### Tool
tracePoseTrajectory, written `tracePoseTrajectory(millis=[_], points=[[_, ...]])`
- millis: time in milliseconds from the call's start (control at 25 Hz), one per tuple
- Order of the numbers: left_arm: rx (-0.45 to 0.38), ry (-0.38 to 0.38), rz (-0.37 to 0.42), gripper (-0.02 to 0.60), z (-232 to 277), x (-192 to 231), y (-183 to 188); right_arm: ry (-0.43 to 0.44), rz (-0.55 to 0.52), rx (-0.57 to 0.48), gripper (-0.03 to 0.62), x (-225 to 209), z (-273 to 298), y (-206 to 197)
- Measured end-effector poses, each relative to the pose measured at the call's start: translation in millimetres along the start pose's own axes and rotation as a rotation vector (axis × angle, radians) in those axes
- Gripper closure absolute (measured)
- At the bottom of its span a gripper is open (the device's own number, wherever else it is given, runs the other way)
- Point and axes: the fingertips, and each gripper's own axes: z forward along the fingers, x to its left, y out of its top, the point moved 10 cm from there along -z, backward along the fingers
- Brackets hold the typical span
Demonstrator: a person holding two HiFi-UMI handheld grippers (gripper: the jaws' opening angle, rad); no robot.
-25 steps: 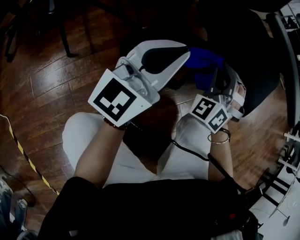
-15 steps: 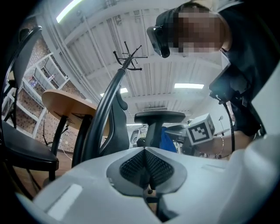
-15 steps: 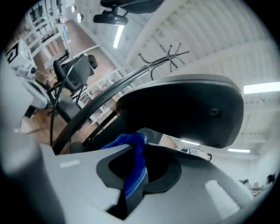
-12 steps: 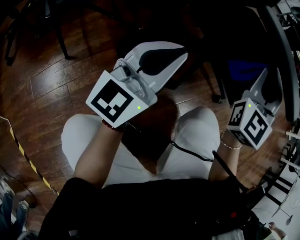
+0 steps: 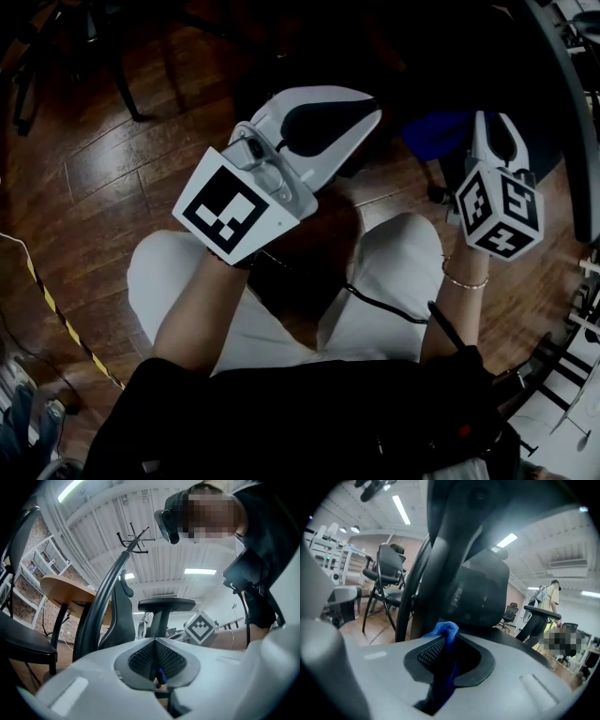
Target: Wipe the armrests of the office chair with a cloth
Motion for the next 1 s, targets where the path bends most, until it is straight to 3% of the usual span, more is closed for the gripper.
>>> tracePoseTrajectory(millis=[120, 200, 280, 400, 480, 560, 720, 840, 1000], points=[[-0.009, 0.013, -0.046, 0.575, 2, -4, -4, 0.023, -0.061, 0.063, 0.562, 8, -3, -3], [0.010, 0.029, -0.101, 0.575, 4, -13, -4, 0.090, -0.042, 0.070, 0.559, 10, -13, -5], [0.043, 0.041, -0.151, 0.575, 5, -27, 6, 0.237, 0.016, 0.038, 0.556, 8, -28, -5], [0.039, -0.007, -0.191, 0.575, 14, -46, 30, 0.586, 0.246, -0.107, 0.554, 0, -59, -2], [0.030, -0.052, -0.213, 0.575, 15, -61, 49, 0.698, 0.369, -0.170, 0.554, -4, -90, -2], [0.056, -0.072, -0.250, 0.575, 6, -82, 73, 0.733, 0.400, -0.166, 0.554, -14, -128, -1], [0.203, -0.076, -0.337, 0.575, -9, -141, 142, 0.754, 0.439, -0.152, 0.554, -58, -207, 16], [0.285, -0.110, -0.381, 0.575, 9, -182, 203, 0.657, 0.543, -0.150, 0.554, -113, -272, 30], [0.285, -0.146, -0.429, 0.575, 64, -208, 268, 0.503, 0.629, -0.148, 0.554, -184, -338, 54]])
